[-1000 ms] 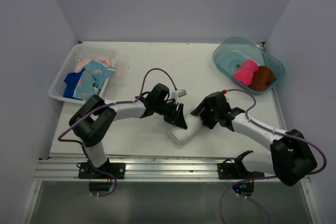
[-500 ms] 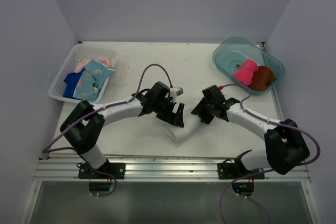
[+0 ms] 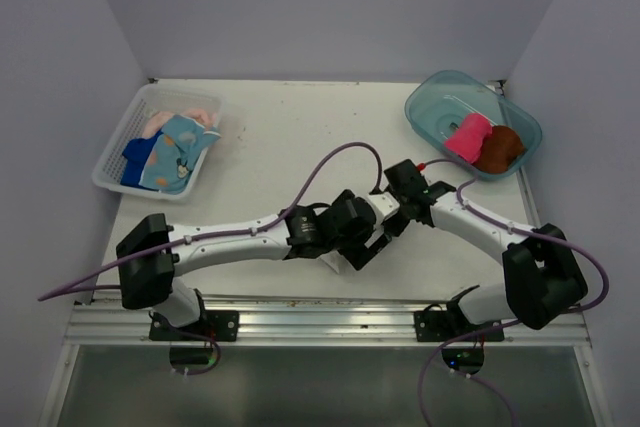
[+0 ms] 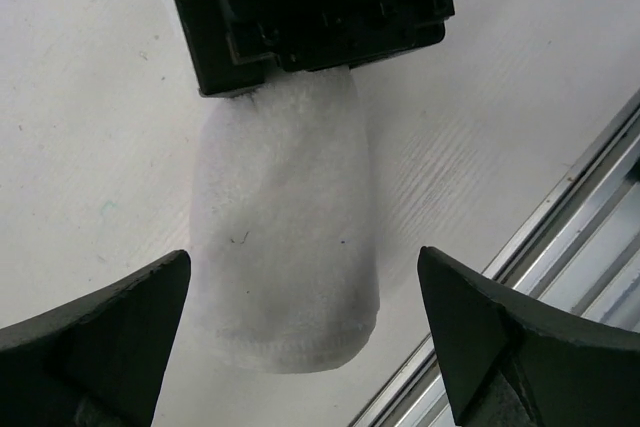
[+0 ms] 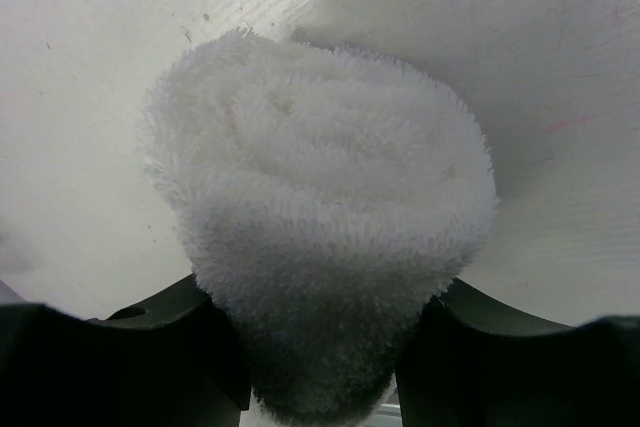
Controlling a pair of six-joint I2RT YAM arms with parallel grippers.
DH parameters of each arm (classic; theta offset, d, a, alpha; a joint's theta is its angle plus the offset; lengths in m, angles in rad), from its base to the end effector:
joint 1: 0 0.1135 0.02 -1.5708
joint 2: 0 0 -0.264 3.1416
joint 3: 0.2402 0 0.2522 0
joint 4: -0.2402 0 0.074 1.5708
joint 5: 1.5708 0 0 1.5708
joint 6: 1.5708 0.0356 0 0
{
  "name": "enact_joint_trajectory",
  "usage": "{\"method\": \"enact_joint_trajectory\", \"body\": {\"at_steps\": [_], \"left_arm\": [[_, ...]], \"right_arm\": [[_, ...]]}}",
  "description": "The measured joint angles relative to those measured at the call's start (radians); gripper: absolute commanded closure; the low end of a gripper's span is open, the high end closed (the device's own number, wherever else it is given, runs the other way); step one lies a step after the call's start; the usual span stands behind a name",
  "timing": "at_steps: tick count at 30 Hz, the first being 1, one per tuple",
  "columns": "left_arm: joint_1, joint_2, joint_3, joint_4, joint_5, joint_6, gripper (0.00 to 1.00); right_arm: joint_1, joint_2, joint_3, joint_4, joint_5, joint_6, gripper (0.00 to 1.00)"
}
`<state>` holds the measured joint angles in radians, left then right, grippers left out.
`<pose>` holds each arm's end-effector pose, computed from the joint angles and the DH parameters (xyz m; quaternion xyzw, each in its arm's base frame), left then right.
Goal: Roll the towels
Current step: Roll the towel
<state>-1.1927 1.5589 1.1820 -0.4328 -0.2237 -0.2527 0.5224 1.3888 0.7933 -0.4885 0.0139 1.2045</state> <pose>0.1335 -0.3146 0.2644 0.3809 0.8414 -0.1664 0.3454 0.2255 0.1293 0.1885 0.3262 0.9140 0.1788 0.1617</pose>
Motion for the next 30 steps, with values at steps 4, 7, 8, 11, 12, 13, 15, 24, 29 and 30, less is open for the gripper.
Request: {"method": "enact_joint_trajectory", "body": {"at_steps": [4, 7, 8, 11, 12, 13, 15, 24, 29, 30], "left_arm": [[-0.061, 0.075, 0.01, -0.026, -0.1, 0.028, 0.01], [-0.09, 0.116, 0.01, -0.033, -0.151, 0.04, 0.01], [-0.097, 0.129, 0.01, -0.033, -0.17, 0.047, 0.01], [-0.109, 0.166, 0.019, -0.033, -0.225, 0.056, 0.02], [-0.111, 0.18, 0.023, -0.032, -0.24, 0.057, 0.04], [-0.112, 0.193, 0.026, -0.032, -0.253, 0.057, 0.06], [-0.113, 0.215, 0.028, -0.031, -0.283, 0.056, 0.24], [-0.084, 0.211, 0.004, -0.007, -0.205, 0.082, 0.46], [0.056, 0.13, -0.07, 0.06, 0.047, 0.068, 0.46], [0.085, 0.116, -0.084, 0.074, 0.098, 0.061, 0.46]], "right_arm": [[0.0, 0.0, 0.008, -0.016, 0.002, 0.0, 0.63], [0.0, 0.0, 0.009, -0.021, 0.002, 0.0, 0.63], [0.0, 0.0, 0.009, -0.021, 0.002, 0.0, 0.62], [0.0, 0.001, 0.009, -0.021, 0.002, 0.0, 0.62], [0.0, 0.002, 0.01, -0.021, 0.002, 0.0, 0.62], [0.0, 0.003, 0.01, -0.021, 0.002, 0.0, 0.61], [0.0, 0.007, 0.011, -0.021, -0.002, 0.0, 0.58], [-0.006, -0.028, -0.013, -0.015, -0.006, -0.016, 0.05], [-0.006, -0.06, -0.017, -0.012, -0.005, -0.026, 0.02], [-0.006, -0.063, -0.019, -0.006, -0.005, -0.027, 0.02]]}}
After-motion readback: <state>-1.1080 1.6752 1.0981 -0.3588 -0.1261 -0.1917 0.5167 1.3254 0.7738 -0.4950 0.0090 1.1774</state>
